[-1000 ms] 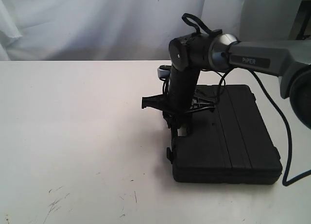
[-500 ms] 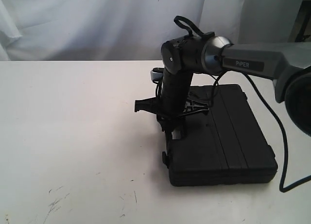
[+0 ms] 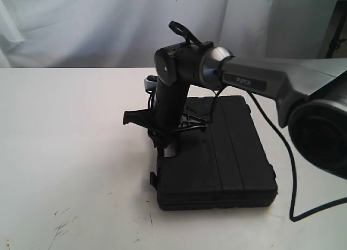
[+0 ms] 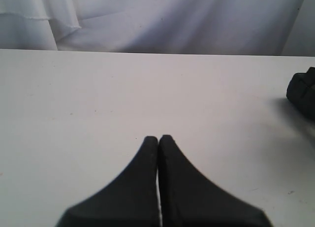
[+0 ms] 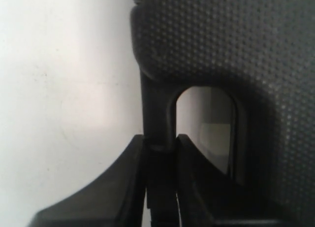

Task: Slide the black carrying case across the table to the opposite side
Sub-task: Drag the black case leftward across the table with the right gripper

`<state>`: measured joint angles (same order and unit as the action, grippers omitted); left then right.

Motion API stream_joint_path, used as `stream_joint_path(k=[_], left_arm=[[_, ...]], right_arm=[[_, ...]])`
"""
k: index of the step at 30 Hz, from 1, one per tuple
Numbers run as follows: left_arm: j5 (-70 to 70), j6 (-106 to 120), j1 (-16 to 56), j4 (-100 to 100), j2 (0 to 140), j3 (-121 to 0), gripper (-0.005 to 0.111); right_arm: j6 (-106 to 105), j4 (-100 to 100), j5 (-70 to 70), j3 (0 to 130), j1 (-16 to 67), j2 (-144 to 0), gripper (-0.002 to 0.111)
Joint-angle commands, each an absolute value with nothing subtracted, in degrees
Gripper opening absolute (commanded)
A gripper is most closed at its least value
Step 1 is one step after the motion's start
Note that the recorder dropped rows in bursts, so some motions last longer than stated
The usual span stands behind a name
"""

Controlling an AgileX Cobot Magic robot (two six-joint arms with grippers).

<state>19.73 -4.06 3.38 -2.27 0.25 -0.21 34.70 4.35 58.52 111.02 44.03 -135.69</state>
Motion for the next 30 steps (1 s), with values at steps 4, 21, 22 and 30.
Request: stream_joint_path(k=[4,21,22,30], left_arm=[[19.15,-4.15,3.34,-2.29,0.00,0.00,0.000],[19.15,-4.15,3.34,-2.29,0.00,0.00,0.000],[19.15,-4.15,3.34,-2.29,0.00,0.00,0.000],[19.15,-4.15,3.34,-2.29,0.00,0.00,0.000]], right_arm=[[36.98,5.51,59.45,120.04,46.45,-138.55,0.000],[41.81,7.07,55.42,125.18,47.98,-141.89,0.000],[41.95,7.57,54.23,125.18,47.98,-141.89,0.000],[42.45,8.58,49.82,125.18,48.91,-141.89,0.000]])
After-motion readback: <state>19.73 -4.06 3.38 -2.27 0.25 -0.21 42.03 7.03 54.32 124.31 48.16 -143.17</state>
